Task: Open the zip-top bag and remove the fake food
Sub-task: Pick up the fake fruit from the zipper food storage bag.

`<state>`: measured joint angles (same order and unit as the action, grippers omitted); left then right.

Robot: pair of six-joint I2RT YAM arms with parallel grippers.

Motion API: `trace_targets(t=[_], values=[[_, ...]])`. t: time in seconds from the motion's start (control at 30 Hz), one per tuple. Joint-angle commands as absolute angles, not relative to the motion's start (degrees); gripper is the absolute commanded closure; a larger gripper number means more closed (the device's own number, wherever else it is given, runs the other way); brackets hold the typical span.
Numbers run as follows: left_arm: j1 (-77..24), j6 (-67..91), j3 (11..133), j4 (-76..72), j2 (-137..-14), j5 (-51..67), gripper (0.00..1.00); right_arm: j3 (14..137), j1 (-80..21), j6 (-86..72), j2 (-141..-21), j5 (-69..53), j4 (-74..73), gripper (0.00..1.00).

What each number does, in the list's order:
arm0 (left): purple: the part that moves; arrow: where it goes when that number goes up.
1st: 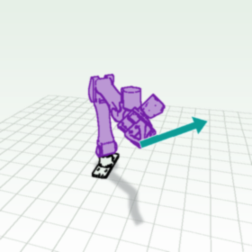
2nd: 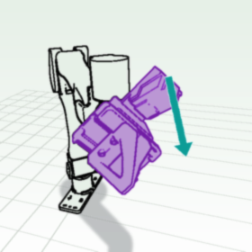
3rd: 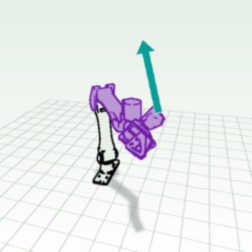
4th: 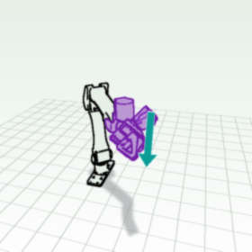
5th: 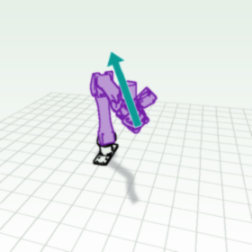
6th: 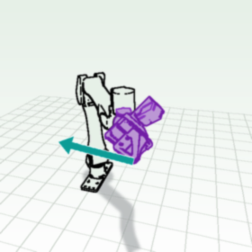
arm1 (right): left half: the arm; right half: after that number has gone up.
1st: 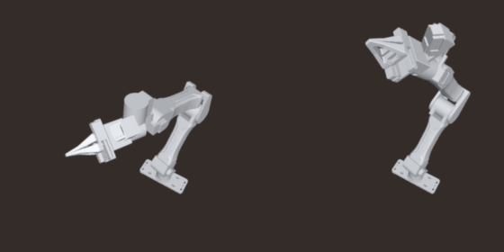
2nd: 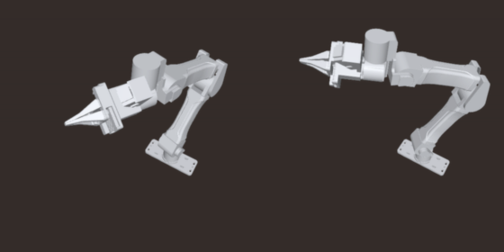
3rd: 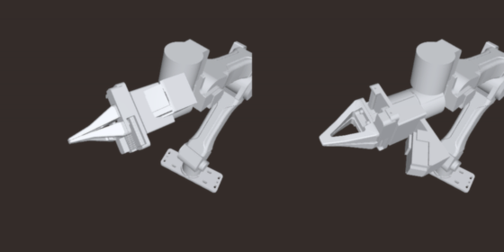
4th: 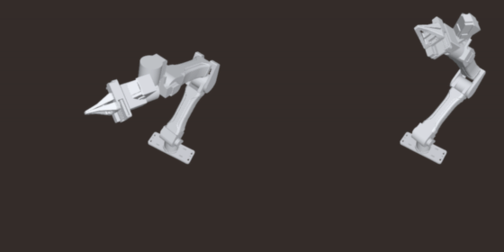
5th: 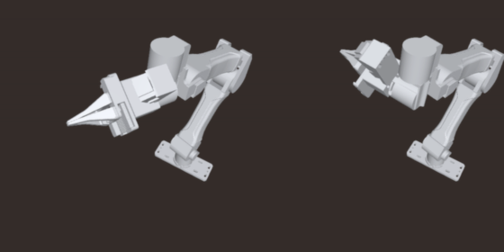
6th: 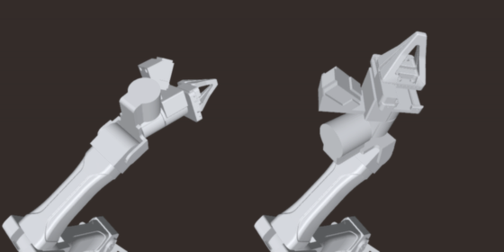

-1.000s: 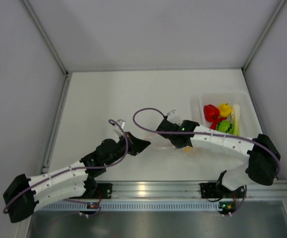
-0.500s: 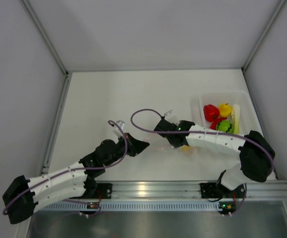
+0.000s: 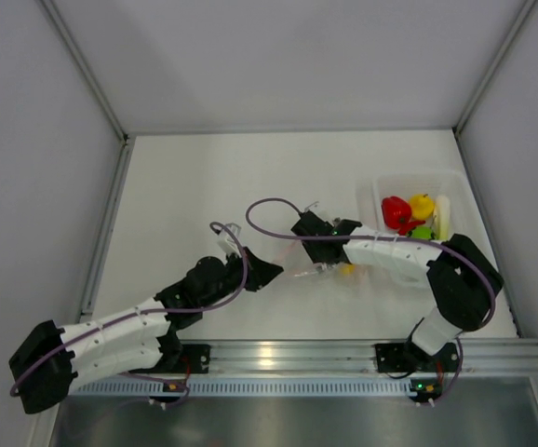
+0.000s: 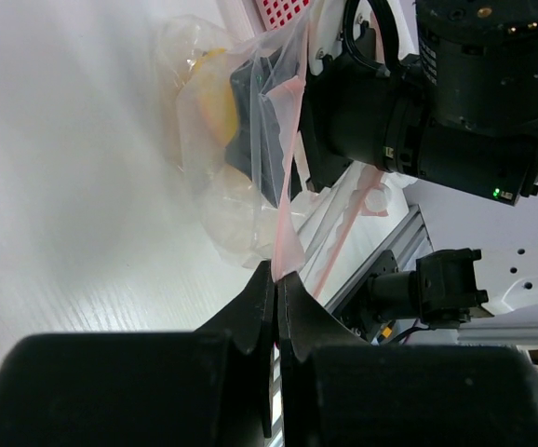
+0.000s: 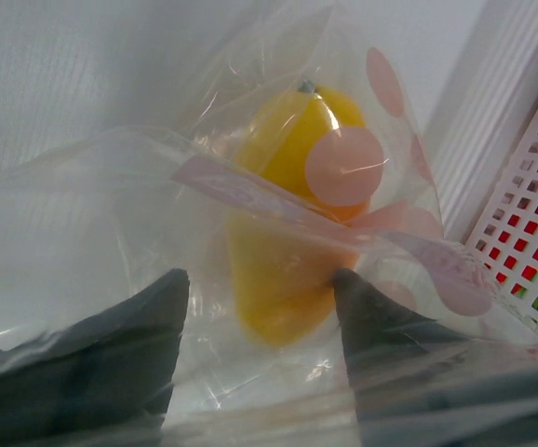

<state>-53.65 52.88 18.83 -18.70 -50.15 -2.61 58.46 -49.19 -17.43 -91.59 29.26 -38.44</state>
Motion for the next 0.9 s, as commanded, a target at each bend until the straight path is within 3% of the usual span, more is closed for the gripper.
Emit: trace_targets(t=[0.0, 0.23, 0.4, 0.73, 0.83, 0.87], values=[[-53.53, 51.07, 19.78, -16.7, -49.48, -0.71, 1.0, 56.86, -44.03, -18.37, -94.22, 30.06, -34.8, 0.35], [-53.61, 50.54, 20.56, -16.7, -50.18, -0.26, 1.0, 56.34, -41.92, -18.1, -96.77, 32.87, -33.75, 0.35], [-53.7, 50.1, 21.27, -17.13, -51.59, 1.67, 1.0, 54.75, -41.84, -17.32, -92.37, 32.96, -31.38, 0.35], [-54.23, 49.92, 21.97, -17.84, -52.65, 2.29, 1.0, 58.79, -40.08, -14.15, -100.45, 29.45, -31.99, 0.34], [-54.23, 49.92, 21.71, -17.84, -52.3, 2.37, 1.0, 59.5, -39.9, -14.5, -100.72, 29.36, -31.81, 0.43], [-54.23, 49.92, 21.62, -17.84, -52.03, 2.11, 1.0, 59.24, -39.9, -14.68, -100.29, 29.27, -31.47, 0.52]])
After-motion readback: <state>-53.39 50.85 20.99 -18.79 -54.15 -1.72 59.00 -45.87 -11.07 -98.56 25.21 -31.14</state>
